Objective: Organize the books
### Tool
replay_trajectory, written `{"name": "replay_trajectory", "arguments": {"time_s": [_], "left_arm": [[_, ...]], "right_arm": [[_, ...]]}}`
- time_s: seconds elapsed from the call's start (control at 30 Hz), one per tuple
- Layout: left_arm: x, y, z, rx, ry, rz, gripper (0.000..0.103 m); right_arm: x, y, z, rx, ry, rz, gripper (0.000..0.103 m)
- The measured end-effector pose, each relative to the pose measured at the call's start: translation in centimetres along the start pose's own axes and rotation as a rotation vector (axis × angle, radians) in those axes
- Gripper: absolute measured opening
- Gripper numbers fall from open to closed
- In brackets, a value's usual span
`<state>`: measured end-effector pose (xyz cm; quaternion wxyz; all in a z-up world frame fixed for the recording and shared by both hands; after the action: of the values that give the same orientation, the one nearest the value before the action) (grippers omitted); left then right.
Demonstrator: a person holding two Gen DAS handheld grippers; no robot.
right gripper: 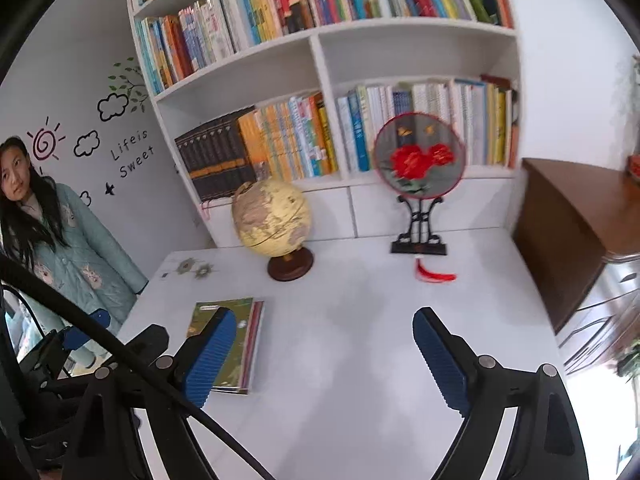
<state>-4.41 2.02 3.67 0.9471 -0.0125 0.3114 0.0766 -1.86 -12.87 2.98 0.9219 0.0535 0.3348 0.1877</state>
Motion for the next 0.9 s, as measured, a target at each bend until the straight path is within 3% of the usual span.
{"name": "replay_trajectory", "arguments": {"time_s": [0.27, 0.5, 0.9], "left_arm": [[-0.1, -4.5, -0.1, 0.069, -0.043, -0.079, 0.096], [1.0, -5.5, 0.2, 0.074, -0.036, -0.107, 0.096], [3.1, -3.0, 0.6, 0.040, -0.003, -0.027, 0.098]], "right_arm": [[-1.8, -3.2, -0.9, 0.071, -0.029, -0.046, 0.090], [-1.7, -4.1, -0.9, 0.119, -0.037, -0.093, 0.090], [0.0, -3.9, 0.2, 0.058, -0.030, -0.156, 0.090]]}}
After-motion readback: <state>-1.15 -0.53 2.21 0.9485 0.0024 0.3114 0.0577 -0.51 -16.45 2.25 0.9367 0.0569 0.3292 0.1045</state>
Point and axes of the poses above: each gripper's, at about its wrist camera, not at the fingertips, and x roughly the way its jaws point, y to its left, z to its top, the point moved 6 cm from there along x, roughly the way its jaws point, and after that the axes turned 8 degrees about z, right-handed, at the moved point
